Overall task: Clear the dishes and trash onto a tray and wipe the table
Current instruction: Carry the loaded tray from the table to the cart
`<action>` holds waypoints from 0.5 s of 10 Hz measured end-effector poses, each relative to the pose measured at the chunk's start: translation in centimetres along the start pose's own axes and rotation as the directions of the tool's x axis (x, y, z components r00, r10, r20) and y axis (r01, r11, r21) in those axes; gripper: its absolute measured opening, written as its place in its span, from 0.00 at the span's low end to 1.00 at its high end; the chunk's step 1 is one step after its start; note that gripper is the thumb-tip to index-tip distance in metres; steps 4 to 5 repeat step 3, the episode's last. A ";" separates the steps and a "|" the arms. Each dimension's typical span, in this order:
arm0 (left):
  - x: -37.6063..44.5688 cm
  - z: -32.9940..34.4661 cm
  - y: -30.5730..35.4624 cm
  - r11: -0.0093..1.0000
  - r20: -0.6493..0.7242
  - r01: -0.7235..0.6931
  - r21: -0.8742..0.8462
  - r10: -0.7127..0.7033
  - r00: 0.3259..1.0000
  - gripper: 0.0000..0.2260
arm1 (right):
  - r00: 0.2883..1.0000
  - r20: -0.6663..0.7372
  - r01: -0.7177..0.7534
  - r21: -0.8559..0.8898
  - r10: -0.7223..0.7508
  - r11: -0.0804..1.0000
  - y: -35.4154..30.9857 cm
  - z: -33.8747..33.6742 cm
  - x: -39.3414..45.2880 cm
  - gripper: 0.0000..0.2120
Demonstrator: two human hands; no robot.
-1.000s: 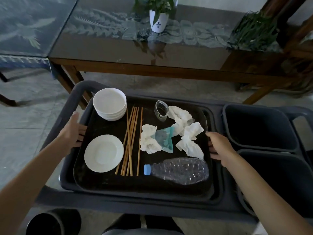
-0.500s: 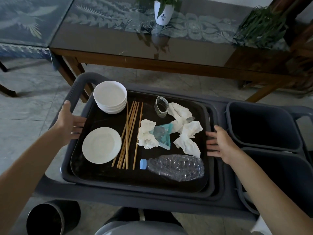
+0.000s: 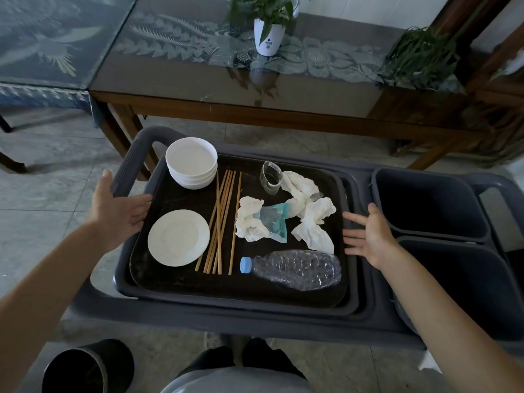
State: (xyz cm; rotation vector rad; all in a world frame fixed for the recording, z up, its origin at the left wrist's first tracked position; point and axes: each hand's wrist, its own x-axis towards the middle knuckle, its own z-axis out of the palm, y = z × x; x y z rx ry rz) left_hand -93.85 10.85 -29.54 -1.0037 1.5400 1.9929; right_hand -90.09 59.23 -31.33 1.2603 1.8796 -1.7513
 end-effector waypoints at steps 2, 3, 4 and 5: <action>-0.5 0.1 -2.0 0.984 0.023 -0.158 0.079 0.157 0.987 0.46 | 0.998 -0.022 0.064 -0.007 -0.064 0.998 0.4 1.4 -2.6 0.35; -1.2 0.6 -2.2 0.949 0.021 -0.242 0.201 0.242 0.970 0.37 | 0.992 -0.061 0.111 -0.052 -0.115 0.992 0.6 2.0 -3.7 0.34; -1.2 0.6 -2.2 0.949 0.021 -0.242 0.201 0.242 0.970 0.37 | 0.992 -0.061 0.111 -0.052 -0.115 0.992 0.6 2.0 -3.7 0.34; -1.2 0.6 -2.2 0.949 0.021 -0.242 0.201 0.242 0.970 0.37 | 0.992 -0.061 0.111 -0.052 -0.115 0.992 0.6 2.0 -3.7 0.34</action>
